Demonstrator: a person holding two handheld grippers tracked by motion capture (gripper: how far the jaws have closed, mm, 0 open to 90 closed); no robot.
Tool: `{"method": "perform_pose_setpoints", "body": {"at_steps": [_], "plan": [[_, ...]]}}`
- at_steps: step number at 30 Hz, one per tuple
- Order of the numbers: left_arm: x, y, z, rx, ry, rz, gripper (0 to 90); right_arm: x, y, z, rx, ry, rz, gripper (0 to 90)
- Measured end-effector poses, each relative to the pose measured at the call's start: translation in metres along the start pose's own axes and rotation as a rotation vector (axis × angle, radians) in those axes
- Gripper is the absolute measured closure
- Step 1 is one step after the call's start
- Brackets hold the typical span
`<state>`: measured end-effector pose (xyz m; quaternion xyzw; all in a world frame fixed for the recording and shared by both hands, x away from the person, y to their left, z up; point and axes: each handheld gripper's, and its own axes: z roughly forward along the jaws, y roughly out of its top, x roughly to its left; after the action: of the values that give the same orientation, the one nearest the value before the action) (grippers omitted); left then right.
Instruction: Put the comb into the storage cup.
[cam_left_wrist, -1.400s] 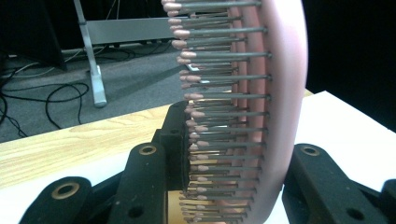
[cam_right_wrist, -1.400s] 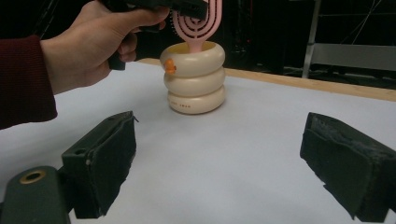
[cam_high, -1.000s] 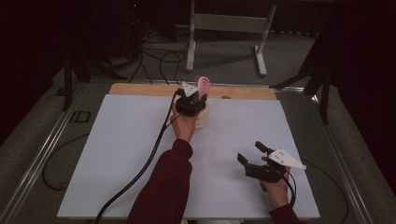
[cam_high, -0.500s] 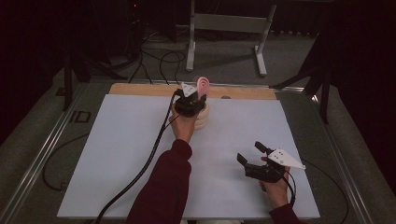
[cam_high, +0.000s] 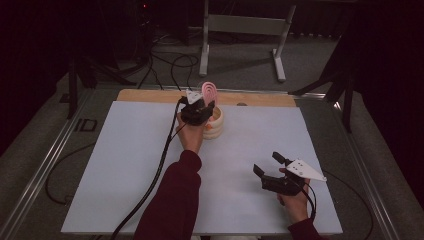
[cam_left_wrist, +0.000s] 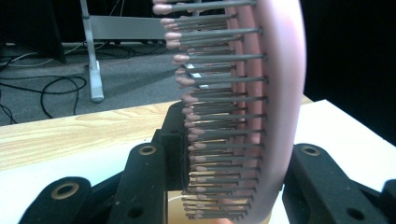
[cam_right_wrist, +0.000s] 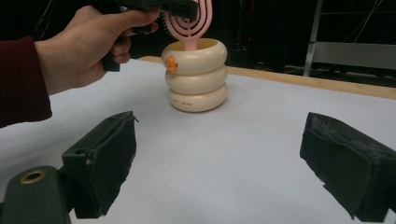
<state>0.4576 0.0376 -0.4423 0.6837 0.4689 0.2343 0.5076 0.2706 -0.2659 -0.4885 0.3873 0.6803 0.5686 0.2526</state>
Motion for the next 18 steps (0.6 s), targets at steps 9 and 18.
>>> {"method": "perform_pose_setpoints", "body": {"at_steps": [9,18], "plan": [[0.0030,0.0006,-0.0010,0.011,-0.001,0.006,63.0,-0.0003,-0.0002,0.0001,-0.001,-0.001,0.001,10.7],[0.0080,0.0008,-0.0027,0.026,0.000,0.007,62.2,-0.0004,-0.0003,-0.0001,-0.003,-0.003,0.001,12.3]]}}
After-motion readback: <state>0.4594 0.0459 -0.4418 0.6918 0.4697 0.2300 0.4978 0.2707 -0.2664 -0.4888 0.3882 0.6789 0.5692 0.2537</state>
